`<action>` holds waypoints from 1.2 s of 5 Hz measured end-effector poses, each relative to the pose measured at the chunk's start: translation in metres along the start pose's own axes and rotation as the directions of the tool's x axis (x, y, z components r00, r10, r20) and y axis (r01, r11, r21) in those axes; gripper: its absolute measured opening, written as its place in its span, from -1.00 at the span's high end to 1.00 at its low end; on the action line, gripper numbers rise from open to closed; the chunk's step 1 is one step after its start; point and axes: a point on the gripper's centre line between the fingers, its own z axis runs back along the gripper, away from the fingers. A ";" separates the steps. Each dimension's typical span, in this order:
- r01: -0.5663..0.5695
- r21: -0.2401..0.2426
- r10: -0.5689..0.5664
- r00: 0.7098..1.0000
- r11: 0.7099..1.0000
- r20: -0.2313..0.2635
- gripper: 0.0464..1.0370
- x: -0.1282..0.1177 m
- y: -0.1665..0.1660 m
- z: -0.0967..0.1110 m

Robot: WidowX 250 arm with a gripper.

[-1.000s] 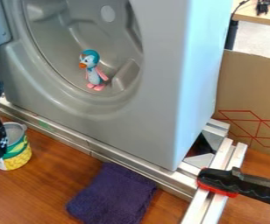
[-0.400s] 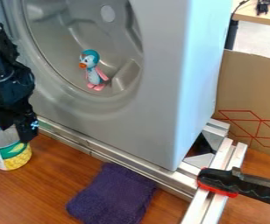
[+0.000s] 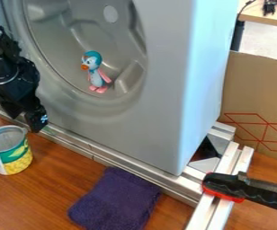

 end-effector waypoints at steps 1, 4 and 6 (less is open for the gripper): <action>-0.006 0.001 0.006 1.000 1.000 0.015 -0.93 0.005 0.002 -0.006; -0.063 0.002 0.063 0.997 0.998 -0.043 -0.93 -0.007 0.021 -0.034; -0.141 -0.017 0.139 0.987 0.990 -0.076 -0.93 -0.027 0.018 -0.045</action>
